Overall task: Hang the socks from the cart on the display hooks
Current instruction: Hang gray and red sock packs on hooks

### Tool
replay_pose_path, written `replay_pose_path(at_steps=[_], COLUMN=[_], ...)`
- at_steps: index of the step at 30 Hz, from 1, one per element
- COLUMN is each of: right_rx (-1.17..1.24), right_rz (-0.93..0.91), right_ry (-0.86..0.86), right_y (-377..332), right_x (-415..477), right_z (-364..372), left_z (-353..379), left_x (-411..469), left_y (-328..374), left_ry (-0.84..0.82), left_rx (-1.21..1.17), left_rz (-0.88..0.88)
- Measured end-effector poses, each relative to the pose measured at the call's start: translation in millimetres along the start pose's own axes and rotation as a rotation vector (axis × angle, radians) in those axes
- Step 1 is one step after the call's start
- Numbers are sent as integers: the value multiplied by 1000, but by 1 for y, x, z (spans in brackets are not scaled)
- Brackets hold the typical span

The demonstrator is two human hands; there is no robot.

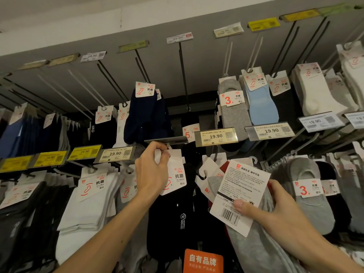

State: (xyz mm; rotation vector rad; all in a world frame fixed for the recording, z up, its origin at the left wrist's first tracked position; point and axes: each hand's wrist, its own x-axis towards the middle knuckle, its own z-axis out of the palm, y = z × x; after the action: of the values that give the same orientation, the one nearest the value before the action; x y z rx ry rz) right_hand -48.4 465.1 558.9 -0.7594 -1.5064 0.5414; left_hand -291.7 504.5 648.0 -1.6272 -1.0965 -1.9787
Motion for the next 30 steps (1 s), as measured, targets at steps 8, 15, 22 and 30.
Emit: replay_pose_path(at_steps=[8,15,22,30], right_rx=[3,23,34,-1], right_rz=[-1,0,-15,37], right_ry=[1,1,-15,-43], right_y=[1,2,0,5], right_x=[-3,-4,-3,0], right_z=[2,4,8,6], left_z=[3,-4,-5,-4], left_x=[-2,-2,0,-15], left_y=[-2,-12,-6,-20], left_ry=[14,-122,-246,-377], left_rx=[71,21,46,42], left_rz=[23,-18,-21,-29])
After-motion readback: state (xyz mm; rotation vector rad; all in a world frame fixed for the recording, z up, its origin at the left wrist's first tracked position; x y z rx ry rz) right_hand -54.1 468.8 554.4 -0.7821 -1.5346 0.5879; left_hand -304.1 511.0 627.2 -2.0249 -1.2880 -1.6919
